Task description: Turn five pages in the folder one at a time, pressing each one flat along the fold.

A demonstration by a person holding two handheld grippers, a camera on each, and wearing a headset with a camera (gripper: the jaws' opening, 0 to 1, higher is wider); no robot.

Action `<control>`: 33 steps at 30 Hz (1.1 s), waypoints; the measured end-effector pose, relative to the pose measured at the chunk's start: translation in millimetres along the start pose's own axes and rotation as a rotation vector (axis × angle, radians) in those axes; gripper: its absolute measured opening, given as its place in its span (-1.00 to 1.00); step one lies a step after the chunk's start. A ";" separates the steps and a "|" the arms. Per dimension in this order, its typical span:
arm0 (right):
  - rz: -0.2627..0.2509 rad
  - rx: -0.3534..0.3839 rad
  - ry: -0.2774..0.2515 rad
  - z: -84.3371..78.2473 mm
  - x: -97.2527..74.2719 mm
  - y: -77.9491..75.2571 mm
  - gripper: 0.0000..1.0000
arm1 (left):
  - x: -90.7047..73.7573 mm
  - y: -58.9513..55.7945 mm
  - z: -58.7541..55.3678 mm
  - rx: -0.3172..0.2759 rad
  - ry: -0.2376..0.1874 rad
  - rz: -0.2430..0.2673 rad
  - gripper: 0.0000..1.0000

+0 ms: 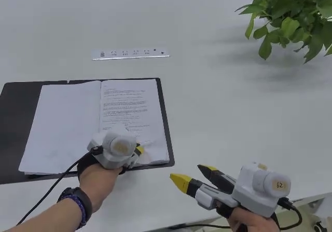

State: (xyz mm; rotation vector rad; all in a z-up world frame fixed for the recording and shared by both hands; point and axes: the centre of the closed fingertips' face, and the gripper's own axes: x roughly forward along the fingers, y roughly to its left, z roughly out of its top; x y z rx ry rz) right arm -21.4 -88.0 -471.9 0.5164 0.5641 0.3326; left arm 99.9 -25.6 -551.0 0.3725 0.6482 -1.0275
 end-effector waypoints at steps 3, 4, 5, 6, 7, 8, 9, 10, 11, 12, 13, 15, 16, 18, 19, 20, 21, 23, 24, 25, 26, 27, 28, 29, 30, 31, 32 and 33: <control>0.001 0.001 -0.001 0.4 1.0 0.0 0.26 | -0.1 -0.5 -0.2 0.015 0.001 0.000 -0.94; 0.001 0.003 -0.001 0.5 1.8 -0.2 0.26 | 0.0 -0.6 0.0 0.012 0.001 0.001 -0.94; 0.002 0.004 -0.001 0.2 2.5 -0.5 0.26 | -0.1 -0.7 0.0 0.006 0.002 0.000 -0.95; 0.003 0.003 0.001 -0.1 3.4 -0.5 0.26 | 0.2 -0.8 0.2 -0.003 0.003 -0.004 -0.97; 0.003 0.002 0.002 0.0 3.7 -0.3 0.25 | 0.4 -2.1 0.3 -0.010 0.004 -0.012 -0.99; 0.005 0.001 0.002 0.3 4.2 0.2 0.25 | 0.5 -1.4 0.6 -0.016 0.005 -0.010 -0.99; 0.007 0.001 0.002 0.5 4.6 0.3 0.25 | 0.6 -1.7 0.8 -0.023 0.005 -0.015 -1.00; 0.008 0.001 0.002 1.0 5.3 0.2 0.25 | 0.2 -1.5 1.0 -0.032 0.004 -0.018 -1.00; 0.008 0.001 0.002 1.2 5.6 0.2 0.24 | 0.1 -1.6 1.1 -0.036 0.003 -0.020 -1.00; 0.008 0.002 0.001 1.7 5.9 -0.1 0.24 | 0.3 -1.1 1.3 -0.039 0.003 -0.022 -1.00; 0.008 0.005 -0.002 2.8 6.8 -0.7 0.23 | -0.1 -0.5 1.8 -0.051 0.003 -0.026 -1.00; 0.010 0.009 -0.006 4.7 8.3 -1.5 0.22 | -1.9 0.3 3.3 -0.076 -0.002 -0.025 -1.00; 0.010 0.011 -0.008 5.4 9.0 -1.8 0.22 | -2.0 0.9 3.6 -0.080 -0.004 -0.023 -1.00; 0.013 0.022 -0.016 8.2 11.1 -2.8 0.21 | -5.2 0.2 6.4 -0.091 -0.015 -0.025 -1.00; 0.015 0.028 -0.020 9.7 13.0 -3.8 0.20 | -7.1 0.2 7.9 -0.092 -0.021 -0.024 -1.00; 0.015 0.028 -0.022 10.7 14.6 -4.3 0.20 | -8.0 0.5 9.0 -0.094 -0.025 -0.024 -1.00; 0.016 0.029 -0.023 12.0 16.3 -4.4 0.19 | -9.0 1.0 10.2 -0.097 -0.029 -0.023 -1.00; 0.019 0.032 -0.024 15.1 22.2 -6.2 0.18 | -10.6 2.5 12.8 -0.110 -0.040 -0.022 -1.00; 0.020 0.030 -0.024 16.7 24.9 -6.6 0.18 | -12.7 2.9 14.9 -0.112 -0.044 -0.020 -1.00; 0.023 0.028 -0.025 19.0 27.7 -6.5 0.17 | -13.2 3.0 15.5 -0.112 -0.046 -0.020 -1.00; 0.029 0.030 -0.028 22.7 32.2 -6.7 0.16 | -14.4 3.8 16.8 -0.118 -0.052 -0.017 -1.00; 0.033 0.030 -0.031 25.4 35.9 -7.4 0.15 | -15.4 4.0 17.7 -0.120 -0.056 -0.016 -1.00; 0.037 0.033 -0.035 29.3 41.5 -8.6 0.14 | -17.2 4.1 19.2 -0.124 -0.061 -0.014 -1.00; 0.039 0.035 -0.037 31.6 45.5 -9.9 0.14 | -18.4 4.2 20.3 -0.126 -0.066 -0.013 -1.00; 0.043 0.035 -0.039 34.8 51.6 -11.1 0.13 | -19.2 5.3 21.0 -0.131 -0.072 -0.012 -1.00; 0.043 0.036 -0.039 37.2 55.8 -11.7 0.13 | -20.3 5.8 21.9 -0.133 -0.077 -0.010 -1.00; 0.045 0.038 -0.042 40.4 62.0 -13.1 0.13 | -22.1 5.9 22.9 -0.135 -0.081 -0.010 -1.00; 0.048 0.042 -0.046 42.7 66.7 -14.2 0.12 | -23.3 6.2 23.6 -0.136 -0.084 -0.009 -1.00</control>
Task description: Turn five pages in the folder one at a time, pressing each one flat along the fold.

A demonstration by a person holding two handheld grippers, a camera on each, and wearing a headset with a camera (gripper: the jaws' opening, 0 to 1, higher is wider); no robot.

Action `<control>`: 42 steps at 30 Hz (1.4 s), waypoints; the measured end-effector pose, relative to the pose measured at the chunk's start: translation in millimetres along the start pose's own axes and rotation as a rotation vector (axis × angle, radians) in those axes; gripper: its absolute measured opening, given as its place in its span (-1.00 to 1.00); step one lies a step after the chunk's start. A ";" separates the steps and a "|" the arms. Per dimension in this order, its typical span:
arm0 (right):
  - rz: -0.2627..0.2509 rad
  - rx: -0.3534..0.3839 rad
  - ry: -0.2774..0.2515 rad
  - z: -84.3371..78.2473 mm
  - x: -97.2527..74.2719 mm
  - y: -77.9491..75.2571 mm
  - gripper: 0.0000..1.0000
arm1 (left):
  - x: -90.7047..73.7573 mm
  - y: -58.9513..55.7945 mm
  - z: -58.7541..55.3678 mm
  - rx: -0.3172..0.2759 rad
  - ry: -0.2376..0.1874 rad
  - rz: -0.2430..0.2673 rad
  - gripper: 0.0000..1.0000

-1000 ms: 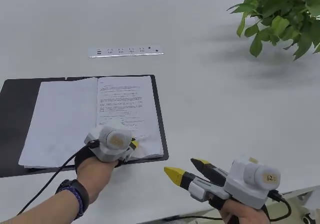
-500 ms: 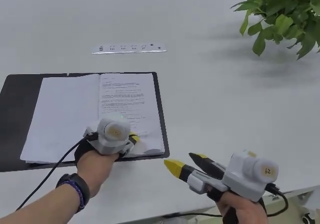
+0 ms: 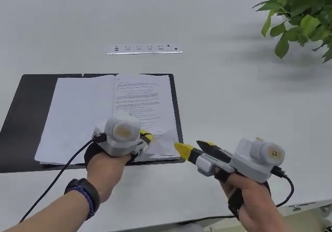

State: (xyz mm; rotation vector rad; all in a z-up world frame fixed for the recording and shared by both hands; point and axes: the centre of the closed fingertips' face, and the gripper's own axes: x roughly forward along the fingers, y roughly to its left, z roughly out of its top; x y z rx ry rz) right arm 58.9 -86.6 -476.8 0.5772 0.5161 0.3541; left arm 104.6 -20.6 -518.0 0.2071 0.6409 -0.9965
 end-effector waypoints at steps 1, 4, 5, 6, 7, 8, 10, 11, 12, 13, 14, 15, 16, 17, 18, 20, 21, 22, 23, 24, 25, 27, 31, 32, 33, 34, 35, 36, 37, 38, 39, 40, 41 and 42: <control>0.001 0.010 -0.002 1.7 4.8 -1.4 0.11 | -0.6 0.4 0.8 -0.001 -0.003 0.001 -1.00; 0.025 0.039 -0.016 9.9 22.9 -2.3 0.08 | -3.5 0.3 2.8 0.005 -0.010 0.000 -1.00; 0.032 0.047 -0.020 11.7 27.0 -2.1 0.08 | -4.5 0.6 3.4 0.004 -0.012 0.001 -1.00; 0.040 0.057 -0.021 13.4 33.0 -2.5 0.07 | -5.5 1.2 4.3 0.002 -0.014 0.002 -1.00; 0.042 0.062 -0.020 14.1 36.3 -3.3 0.06 | -6.2 2.0 5.0 0.001 -0.016 0.003 -1.00; 0.045 0.067 -0.020 15.8 40.4 -2.9 0.05 | -7.6 2.6 6.3 0.001 -0.019 0.005 -1.00; 0.054 0.082 -0.025 18.2 45.6 -3.5 0.03 | -10.1 3.1 8.6 0.004 -0.025 0.005 -1.00; 0.062 0.096 -0.029 19.7 49.0 -3.8 0.01 | -10.9 3.1 9.0 0.006 -0.026 0.006 -1.00; 0.065 0.106 -0.031 20.2 50.8 -4.3 0.01 | -12.5 3.7 9.9 0.007 -0.028 0.007 -1.00; 0.067 0.114 -0.033 20.7 52.5 -4.7 0.00 | -13.3 4.1 10.4 0.006 -0.030 0.008 -1.00; 0.070 0.126 -0.035 20.7 55.0 -5.1 -0.01 | -14.8 4.4 11.5 0.006 -0.033 0.010 -1.00; 0.073 0.134 -0.035 20.6 56.5 -5.1 -0.03 | -15.6 4.4 12.2 0.007 -0.036 0.009 -1.00; 0.079 0.148 -0.035 20.5 57.7 -3.2 -0.04 | -17.1 3.8 13.7 0.006 -0.040 0.009 -1.00; 0.086 0.157 -0.038 20.8 58.6 -1.9 -0.07 | -18.4 3.2 14.9 0.004 -0.044 0.008 -1.00; 0.100 0.166 -0.044 21.5 59.6 0.8 -0.10 | -19.6 3.0 15.9 0.004 -0.047 0.009 -1.00; 0.128 0.177 -0.047 21.4 62.2 6.0 -0.19 | -22.5 3.7 17.5 0.001 -0.053 0.012 -1.00; 0.131 0.173 -0.041 20.0 64.3 8.4 -0.21 | -24.4 4.4 18.2 -0.004 -0.058 0.014 -1.00; 0.133 0.171 -0.036 19.1 65.2 10.7 -0.24 | -25.3 4.3 18.6 -0.003 -0.059 0.015 -1.00; 0.136 0.171 -0.029 17.8 67.1 11.9 -0.28 | -25.9 4.6 19.0 0.002 -0.061 0.015 -1.00; 0.139 0.173 -0.026 17.2 68.5 12.7 -0.32 | -26.3 4.7 19.2 0.003 -0.062 0.015 -1.00; 0.143 0.177 -0.022 16.5 70.4 14.6 -0.37 | -27.0 4.8 19.6 0.002 -0.063 0.013 -1.00; 0.150 0.174 -0.012 15.6 72.8 18.0 -0.48 | -28.4 5.2 20.6 0.000 -0.066 0.015 -1.00; 0.170 0.170 -0.004 16.4 75.3 24.7 -0.66 | -33.3 5.1 24.4 -0.005 -0.073 0.017 -1.00; 0.173 0.171 -0.005 17.0 75.3 25.5 -0.71 | -35.1 5.4 25.3 0.000 -0.075 0.024 -0.98; 0.174 0.172 -0.006 17.2 75.3 25.8 -0.76 | -37.7 4.5 27.2 -0.008 -0.084 0.021 -0.92; 0.175 0.175 -0.006 17.5 75.1 26.5 -0.82 | -39.6 4.3 28.3 -0.018 -0.090 0.018 -0.89; 0.174 0.178 -0.005 17.1 75.0 26.5 -0.87 | -41.2 4.9 28.3 -0.015 -0.090 0.021 -0.85; 0.174 0.185 0.000 16.1 74.8 26.5 -0.90 | -43.7 4.9 28.5 -0.012 -0.090 0.022 -0.80; 0.179 0.190 0.002 15.6 74.5 27.5 -0.91 | -45.9 4.9 28.7 -0.008 -0.091 0.021 -0.77; 0.183 0.197 0.006 14.4 74.0 28.2 -0.93 | -50.0 6.1 28.0 0.002 -0.091 0.023 -0.74; 0.181 0.196 0.008 13.9 73.6 28.2 -0.95 | -53.2 6.9 26.7 0.005 -0.089 0.025 -0.71; 0.175 0.189 0.010 13.5 72.8 27.9 -0.96 | -56.7 8.7 23.7 0.007 -0.081 0.028 -0.67; 0.172 0.186 0.009 13.6 72.3 27.4 -0.98 | -59.3 10.1 21.7 0.007 -0.077 0.030 -0.64; 0.173 0.189 0.007 13.8 71.9 27.5 -1.00 | -62.5 11.8 20.6 0.006 -0.077 0.035 -0.63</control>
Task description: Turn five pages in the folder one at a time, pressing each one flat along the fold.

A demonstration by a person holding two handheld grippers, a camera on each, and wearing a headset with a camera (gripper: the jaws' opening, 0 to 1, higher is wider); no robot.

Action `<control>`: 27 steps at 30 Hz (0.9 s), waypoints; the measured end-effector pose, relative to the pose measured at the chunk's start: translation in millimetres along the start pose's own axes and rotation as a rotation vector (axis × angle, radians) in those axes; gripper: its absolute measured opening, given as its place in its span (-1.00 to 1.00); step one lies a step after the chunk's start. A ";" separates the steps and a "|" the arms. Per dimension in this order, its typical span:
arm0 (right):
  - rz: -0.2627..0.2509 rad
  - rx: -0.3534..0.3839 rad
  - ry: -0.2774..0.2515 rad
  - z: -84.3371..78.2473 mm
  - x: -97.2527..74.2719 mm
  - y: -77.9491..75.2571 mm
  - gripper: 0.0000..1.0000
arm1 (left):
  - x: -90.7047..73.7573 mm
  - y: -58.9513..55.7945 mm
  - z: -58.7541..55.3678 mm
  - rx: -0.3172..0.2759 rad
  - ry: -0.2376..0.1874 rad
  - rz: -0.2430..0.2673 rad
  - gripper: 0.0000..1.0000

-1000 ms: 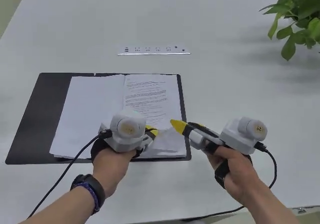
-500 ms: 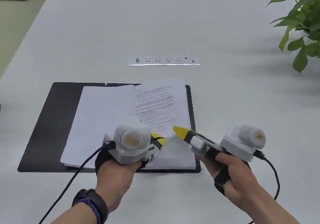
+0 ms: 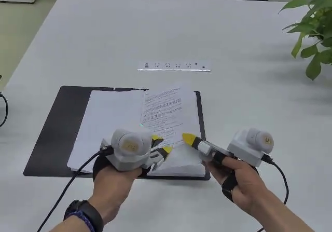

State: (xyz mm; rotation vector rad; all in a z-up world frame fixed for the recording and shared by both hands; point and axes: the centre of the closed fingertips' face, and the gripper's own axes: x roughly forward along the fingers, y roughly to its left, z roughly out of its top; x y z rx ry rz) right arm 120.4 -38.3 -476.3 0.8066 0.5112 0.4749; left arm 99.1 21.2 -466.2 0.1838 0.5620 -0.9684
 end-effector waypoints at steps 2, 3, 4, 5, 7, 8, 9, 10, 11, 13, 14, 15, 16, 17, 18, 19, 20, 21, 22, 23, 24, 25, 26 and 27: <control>0.004 0.006 -0.003 0.1 -0.2 1.9 -1.00 | -6.3 4.3 -1.0 -0.007 -0.003 0.009 -0.62; 0.004 0.005 -0.003 0.0 -0.2 2.5 -1.00 | -9.3 7.7 -2.4 -0.010 0.000 0.017 -0.61; 0.003 -0.001 -0.004 0.0 0.4 2.9 -1.00 | -11.7 9.7 -2.7 -0.011 0.000 0.025 -0.61; 0.003 -0.003 -0.004 0.1 0.6 3.3 -1.00 | -15.6 11.1 -2.4 -0.016 -0.003 0.030 -0.61; 0.006 0.003 -0.007 0.3 1.1 4.2 -1.00 | -21.5 11.4 -2.8 -0.015 -0.004 0.036 -0.59; 0.007 0.003 -0.009 0.7 1.2 4.3 -1.00 | -23.2 11.6 -3.8 -0.010 -0.002 0.038 -0.57; 0.006 0.003 -0.010 0.8 1.3 4.7 -1.00 | -24.8 12.2 -5.0 -0.008 0.001 0.040 -0.55; 0.005 0.004 -0.010 0.9 1.4 5.2 -1.00 | -27.3 12.5 -6.3 -0.011 0.005 0.039 -0.54; 0.004 0.004 -0.009 0.8 1.5 5.7 -1.00 | -28.1 12.4 -6.6 -0.013 0.005 0.038 -0.50; 0.007 0.005 -0.012 1.7 1.6 7.7 -1.00 | -32.6 12.7 -9.7 -0.015 0.011 0.041 -0.46; 0.009 0.005 -0.013 2.2 1.9 9.6 -1.00 | -34.5 12.8 -10.6 -0.014 0.013 0.042 -0.43; 0.011 0.002 -0.012 2.8 2.7 12.9 -1.00 | -36.3 13.0 -11.1 -0.014 0.014 0.043 -0.42; 0.012 0.000 -0.011 3.3 3.3 14.8 -1.00 | -39.3 14.1 -11.2 -0.017 0.013 0.047 -0.41; 0.015 -0.001 -0.012 3.7 3.8 16.5 -1.00 | -41.7 14.6 -11.0 -0.018 0.012 0.049 -0.39; 0.019 -0.002 -0.012 4.5 4.7 19.3 -1.00 | -45.0 15.9 -10.3 -0.021 0.009 0.053 -0.38; 0.021 -0.002 -0.013 5.1 5.4 20.9 -1.00 | -47.4 17.0 -9.8 -0.022 0.007 0.056 -0.36; 0.026 -0.003 -0.013 5.9 6.4 23.2 -1.00 | -50.4 19.3 -9.5 -0.028 0.005 0.064 -0.35; 0.028 -0.007 -0.013 6.5 7.1 24.7 -1.00 | -52.4 21.0 -9.8 -0.032 0.004 0.071 -0.34; 0.031 -0.010 -0.012 6.9 8.0 26.0 -1.00 | -54.6 22.1 -9.9 -0.037 0.002 0.075 -0.32; 0.033 -0.013 -0.011 7.2 9.0 28.6 -1.00 | -57.7 23.0 -10.1 -0.044 -0.002 0.078 -0.31; 0.037 -0.016 -0.012 7.6 9.9 31.8 -1.00 | -60.0 23.1 -10.3 -0.045 -0.004 0.080 -0.30; 0.039 -0.017 -0.012 7.7 10.6 33.3 -1.00 | -63.2 23.5 -10.6 -0.046 -0.005 0.084 -0.29; 0.040 -0.019 -0.012 7.8 11.3 34.8 -1.00 | -65.2 24.1 -10.9 -0.048 -0.006 0.086 -0.28; 0.041 -0.020 -0.012 8.0 11.9 36.5 -1.00 | -68.3 25.1 -11.2 -0.051 -0.009 0.088 -0.28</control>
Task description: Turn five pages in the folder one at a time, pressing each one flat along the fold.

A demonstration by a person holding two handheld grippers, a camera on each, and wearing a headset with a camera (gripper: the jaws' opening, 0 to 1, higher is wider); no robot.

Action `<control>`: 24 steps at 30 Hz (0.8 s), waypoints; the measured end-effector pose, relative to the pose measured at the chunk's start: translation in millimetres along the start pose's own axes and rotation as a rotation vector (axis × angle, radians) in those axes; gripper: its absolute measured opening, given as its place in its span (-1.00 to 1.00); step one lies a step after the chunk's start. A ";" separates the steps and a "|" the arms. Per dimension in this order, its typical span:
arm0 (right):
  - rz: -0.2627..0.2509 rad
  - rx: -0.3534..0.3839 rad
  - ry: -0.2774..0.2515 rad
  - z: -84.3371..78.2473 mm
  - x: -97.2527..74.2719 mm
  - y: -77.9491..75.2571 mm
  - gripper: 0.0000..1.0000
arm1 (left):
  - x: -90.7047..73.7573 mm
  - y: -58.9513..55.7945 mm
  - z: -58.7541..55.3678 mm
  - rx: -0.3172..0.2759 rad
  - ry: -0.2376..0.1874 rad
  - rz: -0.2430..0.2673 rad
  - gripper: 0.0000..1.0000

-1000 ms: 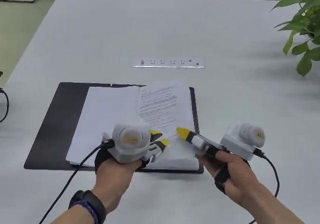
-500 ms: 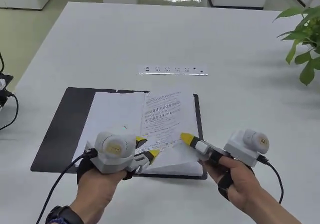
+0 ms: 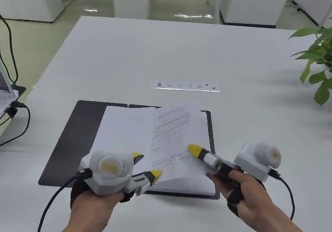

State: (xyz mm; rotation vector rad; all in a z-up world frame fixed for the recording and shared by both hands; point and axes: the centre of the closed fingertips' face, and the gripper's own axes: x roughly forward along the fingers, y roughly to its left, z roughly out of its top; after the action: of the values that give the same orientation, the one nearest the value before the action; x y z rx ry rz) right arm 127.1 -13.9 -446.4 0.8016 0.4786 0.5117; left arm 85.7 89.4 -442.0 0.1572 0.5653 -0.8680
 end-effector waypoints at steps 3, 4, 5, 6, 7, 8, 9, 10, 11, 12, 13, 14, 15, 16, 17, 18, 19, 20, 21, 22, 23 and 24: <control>0.009 -0.003 -0.004 0.6 2.8 7.2 -1.00 | -7.4 3.7 0.6 -0.003 -0.008 0.008 -0.26; 0.011 -0.007 -0.004 0.3 4.2 10.2 -1.00 | -9.3 4.8 0.7 -0.003 -0.010 0.010 -0.25; 0.014 -0.006 -0.005 0.4 5.4 13.2 -1.00 | -11.2 5.8 0.8 -0.004 -0.011 0.012 -0.24; 0.017 -0.006 -0.007 0.3 6.3 14.6 -1.00 | -14.4 7.5 1.0 -0.005 -0.014 0.017 -0.23; 0.019 -0.006 -0.007 0.1 7.4 15.7 -1.00 | -16.3 8.9 1.0 -0.004 -0.016 0.021 -0.22; 0.021 -0.006 -0.007 -0.2 9.1 17.9 -1.00 | -18.9 11.2 0.9 -0.004 -0.019 0.025 -0.22; 0.023 -0.008 -0.007 -0.2 10.2 19.9 -1.00 | -21.0 12.6 1.1 -0.007 -0.021 0.029 -0.22; 0.027 -0.010 -0.007 -0.1 12.0 22.9 -1.00 | -24.4 13.9 1.7 -0.012 -0.026 0.032 -0.21; 0.030 -0.012 -0.006 0.0 13.4 24.8 -1.00 | -26.1 15.1 1.5 -0.013 -0.028 0.034 -0.21; 0.032 -0.015 -0.004 -0.2 14.9 26.9 -1.00 | -27.9 16.5 1.2 -0.013 -0.030 0.037 -0.21; 0.034 -0.019 -0.002 -0.4 16.3 29.3 -1.00 | -30.6 17.9 0.8 -0.015 -0.033 0.040 -0.20; 0.037 -0.024 0.001 -0.5 18.5 32.0 -1.00 | -32.2 18.7 0.3 -0.017 -0.034 0.041 -0.20; 0.040 -0.027 0.002 -0.6 20.0 33.9 -1.00 | -35.0 19.7 -0.3 -0.021 -0.035 0.043 -0.19; 0.044 -0.030 0.004 -1.0 22.4 36.7 -1.00 | -36.9 20.3 -0.8 -0.022 -0.036 0.045 -0.19; 0.046 -0.032 0.006 -1.4 24.3 38.5 -1.00 | -39.7 21.0 -1.5 -0.021 -0.037 0.047 -0.18; 0.049 -0.034 0.008 -2.1 26.8 41.1 -1.00 | -41.3 21.4 -2.2 -0.021 -0.036 0.049 -0.18; 0.052 -0.035 0.009 -2.7 28.5 42.9 -1.00 | -42.7 22.2 -3.2 -0.022 -0.036 0.049 -0.16; 0.056 -0.037 0.012 -3.8 31.3 45.2 -1.00 | -44.7 23.4 -4.8 -0.027 -0.038 0.048 -0.16; 0.059 -0.038 0.014 -4.7 33.3 46.8 -1.00 | -46.2 24.1 -5.8 -0.030 -0.039 0.048 -0.15; 0.061 -0.039 0.017 -5.8 35.3 48.3 -1.00 | -48.5 25.4 -7.2 -0.033 -0.039 0.052 -0.15; 0.064 -0.039 0.020 -7.5 38.2 50.7 -1.00 | -50.2 26.9 -7.8 -0.033 -0.039 0.055 -0.15; 0.065 -0.040 0.022 -8.5 40.1 52.2 -1.00 | -52.1 28.4 -8.0 -0.034 -0.041 0.057 -0.14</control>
State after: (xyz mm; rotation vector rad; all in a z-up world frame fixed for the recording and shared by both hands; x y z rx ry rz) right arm 140.4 45.3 -419.7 0.7760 0.4623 0.5895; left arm 77.4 145.8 -423.8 0.1240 0.5345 -0.8043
